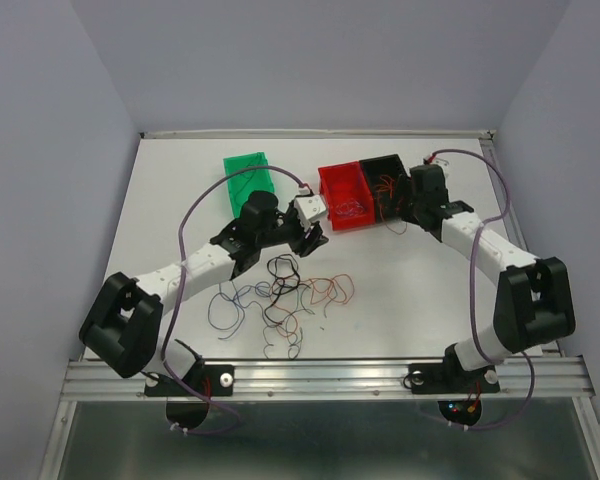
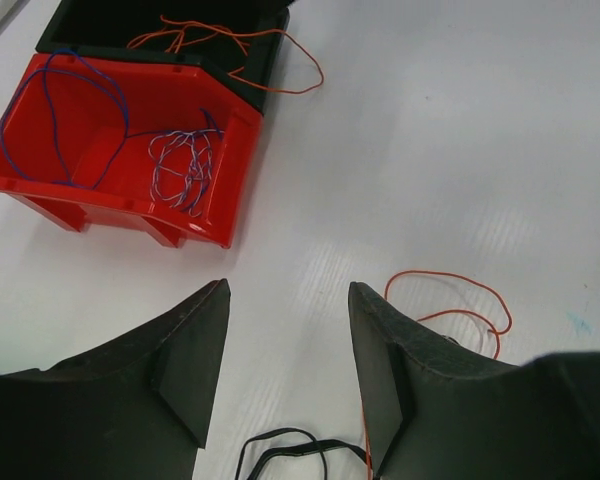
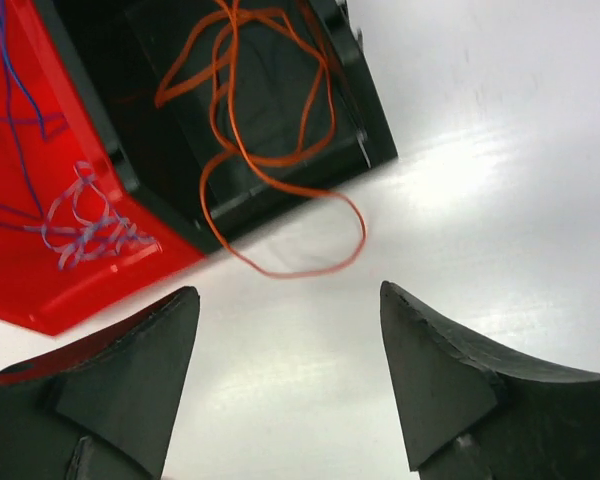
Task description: Untangle the cables
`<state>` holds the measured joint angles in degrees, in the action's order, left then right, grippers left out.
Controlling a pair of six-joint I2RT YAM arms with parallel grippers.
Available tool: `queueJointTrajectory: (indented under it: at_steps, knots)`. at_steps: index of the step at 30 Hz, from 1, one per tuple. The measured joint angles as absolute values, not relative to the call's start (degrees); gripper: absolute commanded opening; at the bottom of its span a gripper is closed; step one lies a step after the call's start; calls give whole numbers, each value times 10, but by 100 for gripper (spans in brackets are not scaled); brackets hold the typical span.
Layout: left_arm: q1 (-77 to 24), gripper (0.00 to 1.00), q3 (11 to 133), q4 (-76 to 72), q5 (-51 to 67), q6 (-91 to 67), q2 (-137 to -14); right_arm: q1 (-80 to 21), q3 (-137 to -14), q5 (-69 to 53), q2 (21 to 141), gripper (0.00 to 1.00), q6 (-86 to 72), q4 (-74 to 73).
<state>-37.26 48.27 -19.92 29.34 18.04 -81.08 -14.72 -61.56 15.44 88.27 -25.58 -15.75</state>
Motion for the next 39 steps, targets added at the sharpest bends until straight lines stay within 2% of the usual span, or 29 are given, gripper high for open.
queueJointTrajectory:
  at_steps: [3,4,5,9,16,29,32,36,39]
  knots:
    - [-364,67,474,-206,285,176,-789,-149,-548,148,837,70,-270,-126]
    - [-360,74,470,-208,284,175,-779,-150,-526,146,828,68,-275,-110]
    - [-355,75,468,-210,284,175,-769,-151,-512,145,824,66,-278,-102]
    - [-352,78,482,-185,301,197,-774,-154,-490,136,841,66,-280,-83]
    - [-385,79,526,-116,299,239,-869,-206,-491,150,898,67,-249,-58]
    - [-386,79,534,-74,300,267,-879,-221,-528,237,976,63,-194,-28]
    - [-386,79,534,-74,300,268,-879,-222,-528,247,979,57,-174,-8]
    - [-386,78,534,-74,302,268,-879,-222,-532,251,989,37,-151,12]
    - [-387,78,534,-74,302,268,-879,-222,-532,251,992,26,-142,21]
